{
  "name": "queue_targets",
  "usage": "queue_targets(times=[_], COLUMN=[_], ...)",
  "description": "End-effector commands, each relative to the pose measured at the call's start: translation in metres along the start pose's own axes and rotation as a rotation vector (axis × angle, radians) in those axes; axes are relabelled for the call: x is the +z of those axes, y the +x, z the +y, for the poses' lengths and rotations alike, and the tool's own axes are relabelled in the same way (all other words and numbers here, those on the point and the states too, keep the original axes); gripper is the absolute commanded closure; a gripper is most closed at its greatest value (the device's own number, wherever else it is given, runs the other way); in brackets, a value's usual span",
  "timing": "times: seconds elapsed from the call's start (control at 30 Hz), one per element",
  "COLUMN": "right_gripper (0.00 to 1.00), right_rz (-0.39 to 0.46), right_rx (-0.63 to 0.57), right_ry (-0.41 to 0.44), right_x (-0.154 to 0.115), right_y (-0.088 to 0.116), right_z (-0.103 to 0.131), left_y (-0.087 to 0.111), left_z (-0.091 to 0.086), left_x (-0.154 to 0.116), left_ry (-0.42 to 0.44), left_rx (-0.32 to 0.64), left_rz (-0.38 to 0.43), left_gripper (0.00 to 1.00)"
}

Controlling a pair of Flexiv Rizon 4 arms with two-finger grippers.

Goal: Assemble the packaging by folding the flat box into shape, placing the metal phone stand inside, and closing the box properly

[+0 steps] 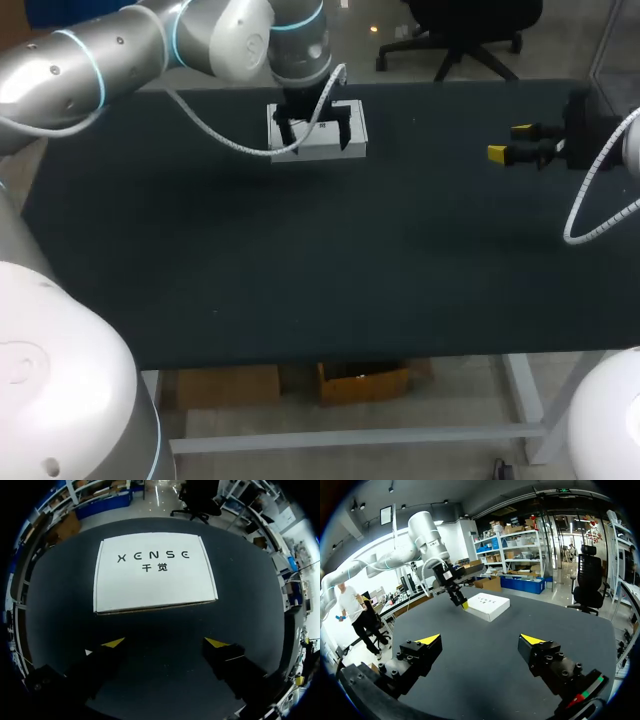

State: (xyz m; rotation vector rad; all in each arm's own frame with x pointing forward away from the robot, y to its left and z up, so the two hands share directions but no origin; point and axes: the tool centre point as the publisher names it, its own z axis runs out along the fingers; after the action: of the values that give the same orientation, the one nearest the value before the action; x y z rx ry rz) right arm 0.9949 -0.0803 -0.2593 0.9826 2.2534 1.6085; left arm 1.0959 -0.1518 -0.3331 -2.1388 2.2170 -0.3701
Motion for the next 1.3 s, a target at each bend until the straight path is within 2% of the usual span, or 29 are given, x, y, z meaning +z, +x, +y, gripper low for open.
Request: queue_targets(times=[0.03,0.23,0.83,1.03,1.3], right_gripper=[0.00,0.00,0.00,0.00,0.00], right_rz=[0.005,0.005,0.005,0.005,0.005], right_rx=[-0.001,-0.001,-0.001,-0.001,-0.001], right_ry=[-0.004,-0.004,-0.004,-0.004,-0.004], right_x=[-0.001,-0.001,-0.001,-0.001,-0.001], right_y=[-0.001,-0.001,-0.001,-0.001,-0.001], right_z=[-0.001,-0.001,-0.001,-0.001,-0.001], left_y=[-0.015,-0.025,-0.042,-0.051,-0.059], left_z=[0.053,0.074,0.108,0.114,0.108], left_x=[-0.031,-0.041,-0.068,-0.076,-0.089], left_ry=[0.282,0.375,0.488,0.518,0.465], left_rx=[0.023,0.064,0.273,0.365,0.414], left_rz=[0.063,0.117,0.279,0.331,0.355], left_gripper=[0.00,0.00,0.00,0.00,0.00])
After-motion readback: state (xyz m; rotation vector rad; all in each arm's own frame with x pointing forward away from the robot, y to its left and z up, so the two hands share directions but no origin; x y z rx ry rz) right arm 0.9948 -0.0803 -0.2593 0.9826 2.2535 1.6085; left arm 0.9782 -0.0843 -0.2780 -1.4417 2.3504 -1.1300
